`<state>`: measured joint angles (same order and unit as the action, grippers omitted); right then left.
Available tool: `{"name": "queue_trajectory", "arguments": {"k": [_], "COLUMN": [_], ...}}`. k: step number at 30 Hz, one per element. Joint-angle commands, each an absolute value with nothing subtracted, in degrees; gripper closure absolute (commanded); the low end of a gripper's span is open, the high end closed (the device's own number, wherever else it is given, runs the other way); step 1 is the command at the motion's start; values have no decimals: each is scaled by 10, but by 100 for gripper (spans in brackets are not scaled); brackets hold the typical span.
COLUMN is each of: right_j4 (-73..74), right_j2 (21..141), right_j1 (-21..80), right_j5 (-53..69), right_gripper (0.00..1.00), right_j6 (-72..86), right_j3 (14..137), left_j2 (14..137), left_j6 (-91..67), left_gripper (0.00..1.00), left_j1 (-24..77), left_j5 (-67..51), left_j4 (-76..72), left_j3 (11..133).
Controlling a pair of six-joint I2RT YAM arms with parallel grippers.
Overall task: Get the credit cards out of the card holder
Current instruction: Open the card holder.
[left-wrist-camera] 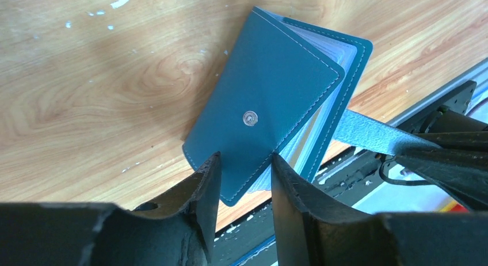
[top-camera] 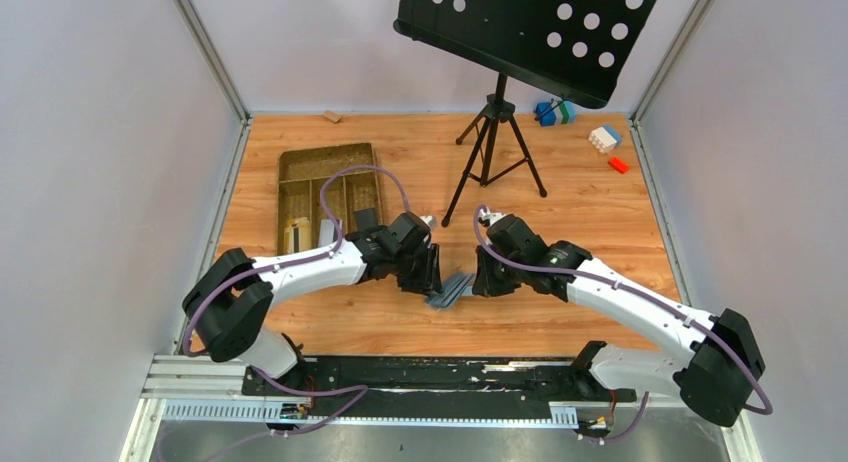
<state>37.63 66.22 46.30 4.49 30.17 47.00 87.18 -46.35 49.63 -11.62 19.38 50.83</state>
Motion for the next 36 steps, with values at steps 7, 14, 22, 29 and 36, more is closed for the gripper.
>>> {"name": "queue_trajectory", "arguments": {"k": [7, 14, 22, 29, 36], "right_j4": [395, 397, 398, 394, 403], "right_j2": [637, 655, 660, 663, 664], "right_j1": [440, 437, 431, 429, 427], "right_j5": [29, 40, 38, 46, 38], "right_gripper": [100, 100, 99, 99, 99], "right_j6": [285, 286, 286, 287, 284], "right_j3": [498, 498, 504, 501, 505], "left_j2": [821, 832, 860, 879, 856], "left_j6": [-463, -456, -449, -442, -435], "left_gripper": [59, 59, 50, 44, 37], "left_j1": [475, 474, 473, 473, 474], "left_j5": [-50, -73, -115, -127, -131], "left_j4": [242, 234, 215, 220, 210], "left_j3": [493, 494, 495, 504, 502]}}
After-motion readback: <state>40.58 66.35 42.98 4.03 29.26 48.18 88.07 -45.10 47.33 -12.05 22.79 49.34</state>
